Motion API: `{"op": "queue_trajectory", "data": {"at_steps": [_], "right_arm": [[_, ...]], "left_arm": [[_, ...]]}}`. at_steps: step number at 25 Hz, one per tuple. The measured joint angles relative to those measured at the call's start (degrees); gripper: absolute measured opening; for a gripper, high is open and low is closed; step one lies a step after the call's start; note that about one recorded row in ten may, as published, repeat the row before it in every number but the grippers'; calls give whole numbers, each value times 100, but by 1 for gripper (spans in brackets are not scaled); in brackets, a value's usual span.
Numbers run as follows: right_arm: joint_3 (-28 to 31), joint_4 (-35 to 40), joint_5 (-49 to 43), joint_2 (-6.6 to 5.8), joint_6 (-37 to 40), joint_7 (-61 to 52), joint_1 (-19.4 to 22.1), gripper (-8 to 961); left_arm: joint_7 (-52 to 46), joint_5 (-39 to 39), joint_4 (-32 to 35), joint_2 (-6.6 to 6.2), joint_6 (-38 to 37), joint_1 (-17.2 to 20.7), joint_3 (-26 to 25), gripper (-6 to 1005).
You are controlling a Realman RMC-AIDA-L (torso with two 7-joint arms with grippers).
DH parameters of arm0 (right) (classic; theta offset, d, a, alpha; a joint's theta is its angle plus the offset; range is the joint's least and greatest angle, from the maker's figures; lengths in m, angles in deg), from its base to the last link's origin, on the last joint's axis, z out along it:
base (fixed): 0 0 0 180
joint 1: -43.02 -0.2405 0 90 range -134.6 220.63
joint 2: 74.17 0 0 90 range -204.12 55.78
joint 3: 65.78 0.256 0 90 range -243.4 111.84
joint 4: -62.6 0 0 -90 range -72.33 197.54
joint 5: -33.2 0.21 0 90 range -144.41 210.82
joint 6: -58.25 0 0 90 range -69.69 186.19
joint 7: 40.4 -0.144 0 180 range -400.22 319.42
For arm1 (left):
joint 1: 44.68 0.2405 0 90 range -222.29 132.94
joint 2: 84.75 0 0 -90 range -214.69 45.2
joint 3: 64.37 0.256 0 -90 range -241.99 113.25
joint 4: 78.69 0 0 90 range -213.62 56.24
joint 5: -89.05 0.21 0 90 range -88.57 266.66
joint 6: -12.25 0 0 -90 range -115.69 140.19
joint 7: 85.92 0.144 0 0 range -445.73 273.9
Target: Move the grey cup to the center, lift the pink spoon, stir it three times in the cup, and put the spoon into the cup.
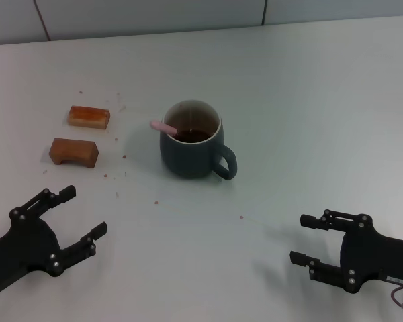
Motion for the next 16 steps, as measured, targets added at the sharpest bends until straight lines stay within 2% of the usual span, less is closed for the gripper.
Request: {"op": "queue_trajectory", "data": {"at_steps": [16], "right_arm": [[0,0,0,0,1,0,0,624]], "left_arm": [[-9,0,0,0,-34,31,41,807]]}}
